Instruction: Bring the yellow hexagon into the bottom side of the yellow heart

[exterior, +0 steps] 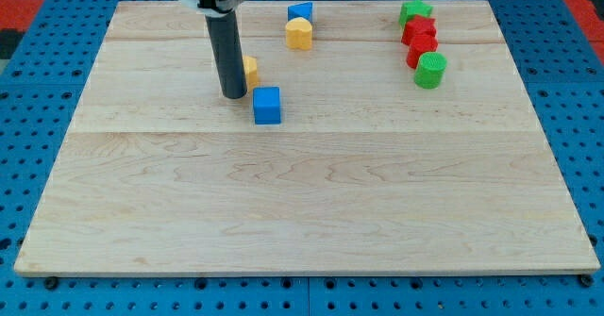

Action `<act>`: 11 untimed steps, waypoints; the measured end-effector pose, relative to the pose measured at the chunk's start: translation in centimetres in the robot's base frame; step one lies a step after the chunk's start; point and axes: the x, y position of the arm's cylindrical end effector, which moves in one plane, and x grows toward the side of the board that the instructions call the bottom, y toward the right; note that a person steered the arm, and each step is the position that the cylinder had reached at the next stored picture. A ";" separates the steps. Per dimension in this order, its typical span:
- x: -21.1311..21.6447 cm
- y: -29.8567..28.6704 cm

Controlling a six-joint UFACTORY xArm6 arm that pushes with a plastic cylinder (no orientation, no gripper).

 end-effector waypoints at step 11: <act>-5.9 4.8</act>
